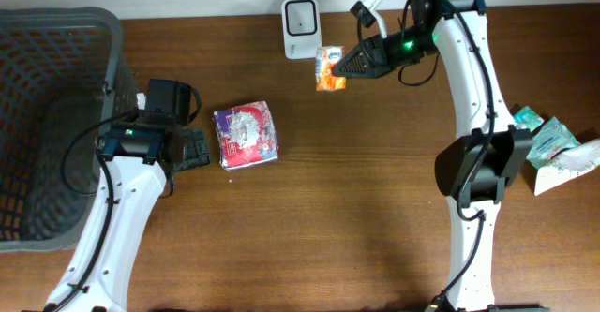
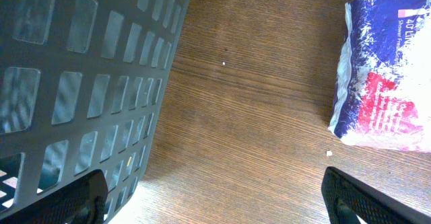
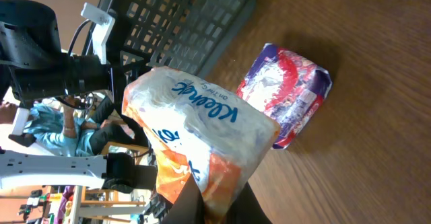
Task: Scan the item barcode
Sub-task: 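Hold the orange Kleenex pack barcode up to the scanner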
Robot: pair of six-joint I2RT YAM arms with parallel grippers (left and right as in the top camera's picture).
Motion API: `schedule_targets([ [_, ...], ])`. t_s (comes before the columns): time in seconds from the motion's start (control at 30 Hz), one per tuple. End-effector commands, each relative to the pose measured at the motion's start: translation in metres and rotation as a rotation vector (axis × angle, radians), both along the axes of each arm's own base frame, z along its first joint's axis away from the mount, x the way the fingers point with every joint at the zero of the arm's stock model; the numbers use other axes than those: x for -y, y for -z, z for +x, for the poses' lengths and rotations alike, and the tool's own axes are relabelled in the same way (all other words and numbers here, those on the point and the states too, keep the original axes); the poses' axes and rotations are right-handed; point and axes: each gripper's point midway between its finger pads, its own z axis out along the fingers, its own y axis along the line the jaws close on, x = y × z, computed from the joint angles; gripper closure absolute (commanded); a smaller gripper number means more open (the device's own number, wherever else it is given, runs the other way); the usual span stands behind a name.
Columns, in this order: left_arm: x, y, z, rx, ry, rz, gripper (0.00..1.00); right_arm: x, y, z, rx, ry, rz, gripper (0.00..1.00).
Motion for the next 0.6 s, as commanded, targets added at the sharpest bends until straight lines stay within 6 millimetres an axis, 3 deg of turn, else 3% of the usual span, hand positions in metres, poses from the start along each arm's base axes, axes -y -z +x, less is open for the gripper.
schedule_targets([
  [0.0,-0.001,-0.001,0.0,0.008,-0.013,-0.005,0.01,-0.004,-0.012,-0.006,0.01,-0.006,0.021,0.96],
  [0.4,-0.001,-0.001,0.0,0.008,-0.013,-0.005,0.01,-0.008,-0.003,-0.008,-0.003,-0.017,-0.027,0.96],
  [0.5,-0.001,-0.001,0.0,0.008,-0.013,-0.005,0.01,0.007,0.027,-0.006,-0.085,0.047,-0.235,0.96],
  [0.57,-0.001,-0.001,0.0,0.008,-0.013,-0.005,0.01,0.038,0.064,0.005,-0.165,0.202,-0.555,0.96],
])
